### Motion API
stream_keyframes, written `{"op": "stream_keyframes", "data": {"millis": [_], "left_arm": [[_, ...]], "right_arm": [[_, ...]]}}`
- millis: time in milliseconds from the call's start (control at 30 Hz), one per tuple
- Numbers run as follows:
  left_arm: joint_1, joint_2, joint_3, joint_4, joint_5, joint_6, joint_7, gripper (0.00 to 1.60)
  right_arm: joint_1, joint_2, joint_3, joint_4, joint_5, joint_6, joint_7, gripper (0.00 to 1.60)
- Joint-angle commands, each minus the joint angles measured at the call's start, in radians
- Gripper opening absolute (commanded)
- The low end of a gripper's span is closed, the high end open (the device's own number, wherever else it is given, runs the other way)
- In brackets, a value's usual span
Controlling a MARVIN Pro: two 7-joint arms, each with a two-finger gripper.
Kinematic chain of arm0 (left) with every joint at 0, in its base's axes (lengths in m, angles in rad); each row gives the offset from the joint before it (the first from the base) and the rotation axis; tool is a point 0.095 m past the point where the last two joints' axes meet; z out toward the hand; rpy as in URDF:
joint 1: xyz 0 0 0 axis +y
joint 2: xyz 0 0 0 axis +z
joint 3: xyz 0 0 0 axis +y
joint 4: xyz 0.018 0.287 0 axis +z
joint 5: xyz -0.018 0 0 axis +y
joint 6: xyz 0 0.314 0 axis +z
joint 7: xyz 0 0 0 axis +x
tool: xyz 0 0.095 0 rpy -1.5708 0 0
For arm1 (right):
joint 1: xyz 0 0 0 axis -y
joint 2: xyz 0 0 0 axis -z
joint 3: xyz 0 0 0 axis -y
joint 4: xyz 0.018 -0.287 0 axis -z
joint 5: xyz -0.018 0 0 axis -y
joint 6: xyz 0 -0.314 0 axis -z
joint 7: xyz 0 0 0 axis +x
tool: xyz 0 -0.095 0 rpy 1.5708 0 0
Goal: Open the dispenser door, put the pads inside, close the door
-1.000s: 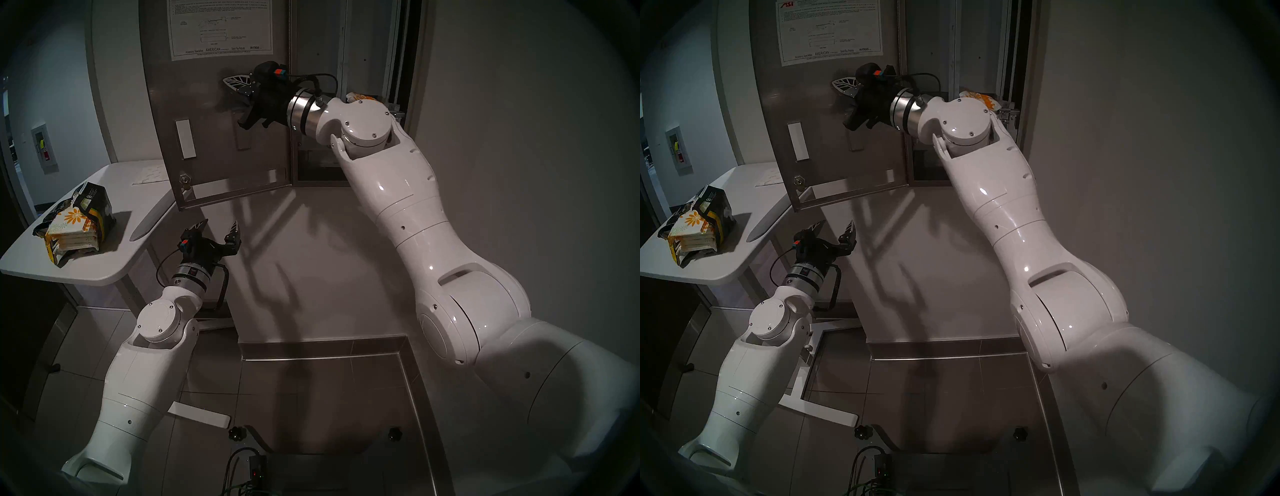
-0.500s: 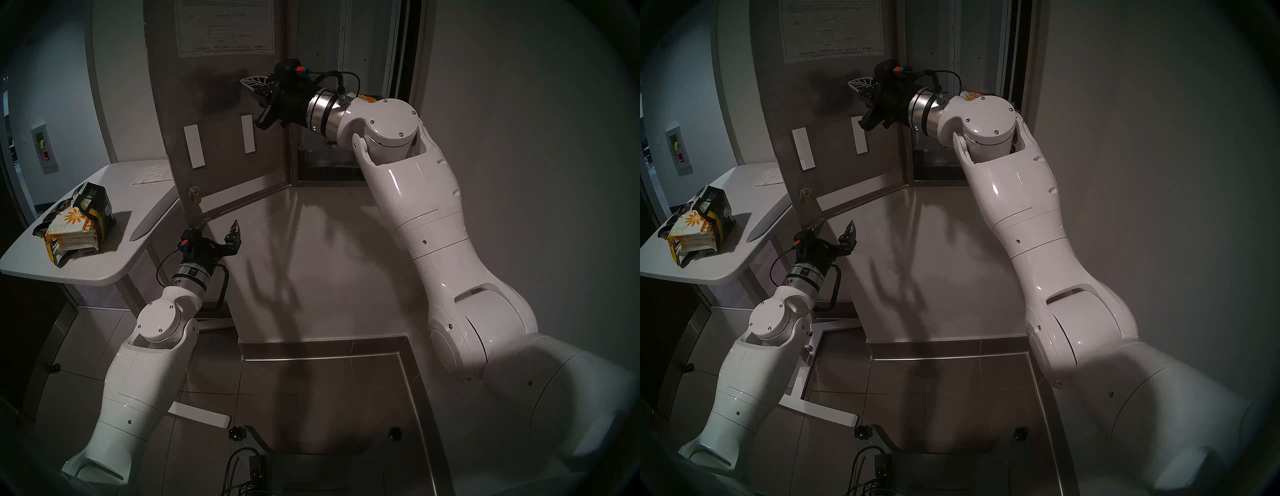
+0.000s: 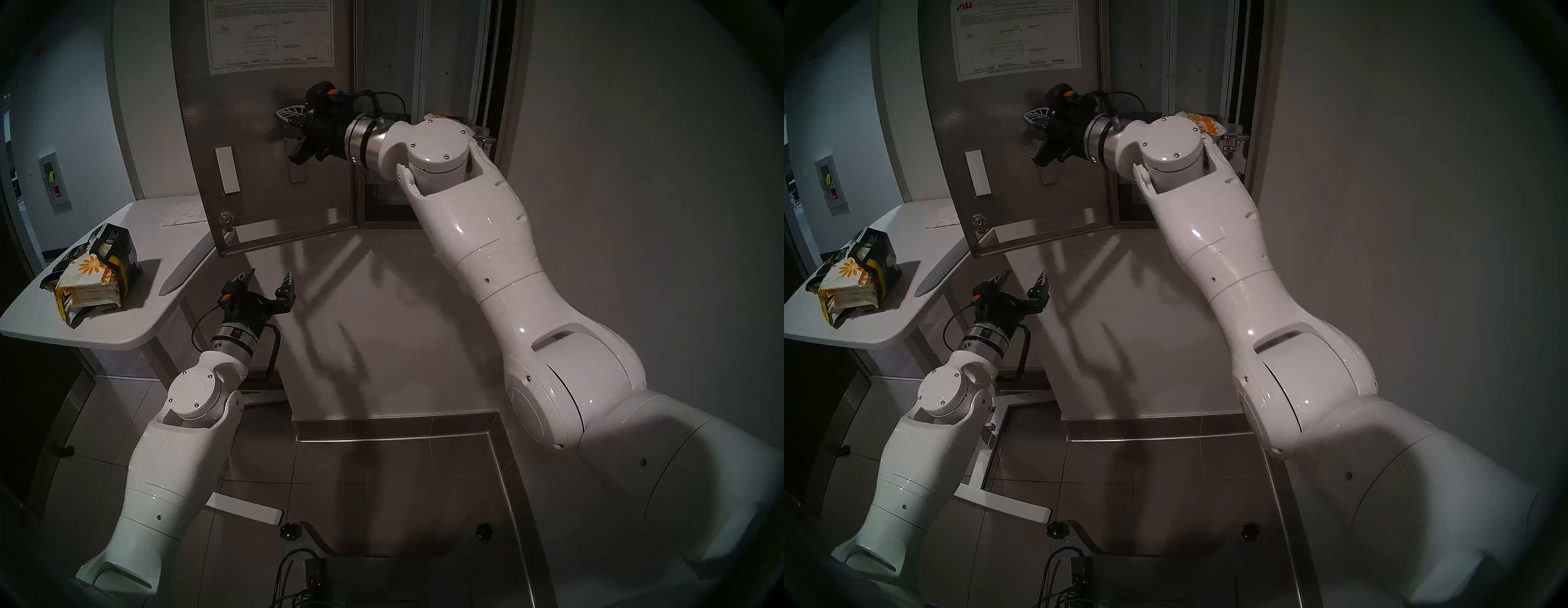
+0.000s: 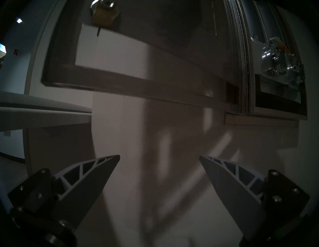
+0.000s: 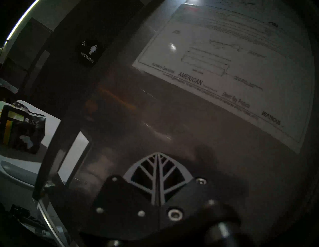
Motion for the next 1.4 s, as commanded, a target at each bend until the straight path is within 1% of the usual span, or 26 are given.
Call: {"op": "stream_keyframes", "data": {"millis": [0, 67, 100, 167, 200, 300, 367, 400, 600, 767, 867, 1000, 1100, 1167, 1233, 1300, 1333, 1367], "left_arm": [[-0.011, 0.002, -0.004, -0.01, 0.0, -0.002, 0.001, 1.6], [-0.011, 0.002, -0.004, -0.01, 0.0, -0.002, 0.001, 1.6], [-0.011, 0.002, -0.004, -0.01, 0.0, -0.002, 0.001, 1.6], [-0.011, 0.001, -0.005, -0.01, 0.001, -0.002, 0.0, 1.6], [-0.011, 0.001, -0.005, -0.01, 0.001, -0.002, 0.0, 1.6], [-0.011, 0.001, -0.005, -0.01, 0.001, -0.002, 0.0, 1.6], [-0.011, 0.001, -0.005, -0.01, 0.001, -0.001, 0.0, 1.6], [-0.011, 0.001, -0.005, -0.01, 0.001, -0.001, 0.0, 1.6], [-0.011, 0.0, -0.006, -0.011, 0.002, -0.001, -0.001, 1.6], [-0.011, 0.0, -0.006, -0.011, 0.002, 0.0, -0.001, 1.6], [-0.011, -0.001, -0.007, -0.011, 0.002, 0.0, -0.001, 1.6], [-0.011, -0.001, -0.007, -0.011, 0.003, 0.0, -0.001, 1.6], [-0.011, -0.001, -0.007, -0.01, 0.003, -0.001, -0.002, 1.6], [-0.011, -0.002, -0.007, -0.01, 0.003, -0.001, -0.002, 1.6], [-0.011, -0.002, -0.007, -0.01, 0.003, -0.001, -0.002, 1.6], [-0.011, -0.002, -0.008, -0.01, 0.003, -0.001, -0.003, 1.6], [-0.011, -0.002, -0.008, -0.01, 0.003, -0.001, -0.003, 1.6], [-0.011, -0.002, -0.008, -0.01, 0.003, -0.001, -0.003, 1.6]], "right_arm": [[0.109, -0.087, 0.004, 0.1, -0.049, -0.025, -0.081, 0.0], [0.14, -0.097, -0.001, 0.144, -0.058, -0.032, -0.097, 0.0], [0.129, -0.105, 0.01, 0.14, -0.069, -0.034, -0.107, 0.0], [0.169, -0.111, 0.0, 0.196, -0.071, -0.044, -0.117, 0.0], [0.155, -0.118, 0.011, 0.187, -0.084, -0.047, -0.127, 0.0], [0.188, -0.126, 0.011, 0.243, -0.093, -0.061, -0.143, 0.0], [0.217, -0.132, 0.013, 0.293, -0.097, -0.077, -0.153, 0.0], [0.216, -0.135, 0.019, 0.298, -0.103, -0.084, -0.158, 0.0], [0.274, -0.147, 0.022, 0.404, -0.111, -0.136, -0.175, 0.0], [0.298, -0.15, 0.031, 0.457, -0.109, -0.187, -0.176, 0.0], [0.283, -0.139, 0.042, 0.43, -0.093, -0.199, -0.144, 0.0], [0.237, -0.115, 0.061, 0.332, -0.06, -0.22, -0.061, 0.0], [0.233, -0.112, 0.069, 0.322, -0.046, -0.236, -0.04, 0.0], [0.206, -0.094, 0.082, 0.27, -0.022, -0.24, 0.019, 0.0], [0.208, -0.093, 0.087, 0.274, -0.014, -0.248, 0.028, 0.0], [0.184, -0.076, 0.097, 0.226, 0.002, -0.244, 0.061, 0.0], [0.183, -0.071, 0.102, 0.224, 0.009, -0.247, 0.072, 0.0], [0.166, -0.057, 0.116, 0.19, 0.024, -0.246, 0.09, 0.0]]}}
